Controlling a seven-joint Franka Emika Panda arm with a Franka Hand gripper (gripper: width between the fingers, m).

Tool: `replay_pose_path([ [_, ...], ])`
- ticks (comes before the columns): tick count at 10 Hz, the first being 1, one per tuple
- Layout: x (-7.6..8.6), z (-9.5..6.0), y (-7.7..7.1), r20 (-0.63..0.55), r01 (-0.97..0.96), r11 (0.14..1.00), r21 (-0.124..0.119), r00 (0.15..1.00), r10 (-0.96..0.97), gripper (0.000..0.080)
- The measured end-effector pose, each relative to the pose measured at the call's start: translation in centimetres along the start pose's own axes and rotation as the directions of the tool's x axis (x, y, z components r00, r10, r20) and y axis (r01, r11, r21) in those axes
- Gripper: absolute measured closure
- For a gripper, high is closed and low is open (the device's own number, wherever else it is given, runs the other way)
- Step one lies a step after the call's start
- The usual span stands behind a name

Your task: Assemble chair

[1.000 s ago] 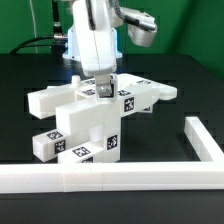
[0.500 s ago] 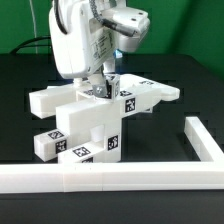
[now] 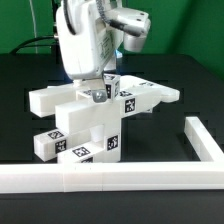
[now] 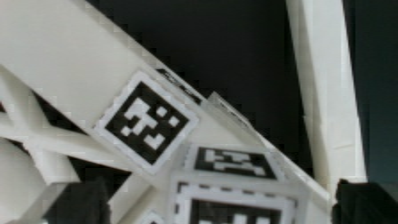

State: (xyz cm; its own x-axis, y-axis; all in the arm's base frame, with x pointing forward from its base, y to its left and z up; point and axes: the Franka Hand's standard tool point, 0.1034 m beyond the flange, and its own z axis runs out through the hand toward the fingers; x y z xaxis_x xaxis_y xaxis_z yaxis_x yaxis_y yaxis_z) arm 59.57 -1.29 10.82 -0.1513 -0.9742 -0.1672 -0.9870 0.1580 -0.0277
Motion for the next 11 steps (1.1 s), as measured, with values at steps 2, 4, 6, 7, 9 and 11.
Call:
replay_pose_path([
  [2,0.04,0.02,0.01,-0.001,0.158,0.987,-0.001,0.987,-0.158,0.0151],
  [4,0.03,0.00,0.27,-0.005,0.330,0.943,-0.036,0.944,-0.330,0.0151],
  [6,-0.01,-0.22,-0.14,-0.008,0.521,0.851,-0.063,0.853,-0.522,0.0151],
  [7,0.00,-0.23,-0.16,-0.005,0.595,0.800,-0.078,0.802,-0.597,0.0151],
  [9,0.14,-0.42,-0.60,-0.004,0.758,0.644,-0.104,0.647,-0.762,0.0151],
  [11,0.09,-0.37,-0.59,0.007,0.844,0.523,-0.117,0.527,-0.850,0.0151],
])
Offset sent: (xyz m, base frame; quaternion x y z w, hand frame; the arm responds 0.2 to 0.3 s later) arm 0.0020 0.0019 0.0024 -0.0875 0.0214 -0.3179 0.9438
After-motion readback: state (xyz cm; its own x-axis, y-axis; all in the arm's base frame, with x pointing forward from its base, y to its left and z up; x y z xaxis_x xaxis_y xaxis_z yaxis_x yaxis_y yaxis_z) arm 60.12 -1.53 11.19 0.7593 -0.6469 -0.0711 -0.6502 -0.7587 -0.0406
